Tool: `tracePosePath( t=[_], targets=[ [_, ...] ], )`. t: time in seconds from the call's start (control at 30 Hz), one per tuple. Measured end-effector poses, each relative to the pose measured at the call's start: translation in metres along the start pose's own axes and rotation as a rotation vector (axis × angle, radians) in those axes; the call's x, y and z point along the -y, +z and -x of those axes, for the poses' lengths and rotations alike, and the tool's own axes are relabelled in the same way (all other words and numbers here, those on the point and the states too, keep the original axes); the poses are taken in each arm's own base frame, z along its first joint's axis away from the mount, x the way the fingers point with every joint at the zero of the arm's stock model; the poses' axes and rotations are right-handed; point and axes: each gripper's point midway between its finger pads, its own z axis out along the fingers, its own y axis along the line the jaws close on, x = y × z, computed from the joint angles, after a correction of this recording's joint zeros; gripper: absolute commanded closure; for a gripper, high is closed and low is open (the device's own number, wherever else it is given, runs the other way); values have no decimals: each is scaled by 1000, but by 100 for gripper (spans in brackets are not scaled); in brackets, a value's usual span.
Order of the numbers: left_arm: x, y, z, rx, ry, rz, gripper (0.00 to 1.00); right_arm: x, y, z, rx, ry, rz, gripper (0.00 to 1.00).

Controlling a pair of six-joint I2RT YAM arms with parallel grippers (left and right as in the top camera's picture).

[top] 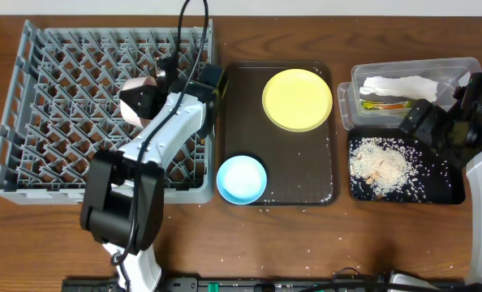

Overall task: Sort waste into correct bins and load items into the dishwasher
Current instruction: 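Place the white bowl upright into the dish rack with the left gripper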

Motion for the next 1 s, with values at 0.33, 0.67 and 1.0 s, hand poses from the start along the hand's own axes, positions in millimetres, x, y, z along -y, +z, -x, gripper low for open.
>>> tracePosePath(
  t=[0.33, 0.67, 1.0],
  targets=[
    [19, -3, -3, -6, 26, -34, 87, 0, 0, 0, 0, 0, 0, 1],
    [44, -49, 5, 73, 40, -151, 55, 0, 0, 0, 0, 0, 0, 1],
    [87, -101, -2, 21, 12, -524, 55, 0, 0, 0, 0, 0, 0, 1]
  ],
)
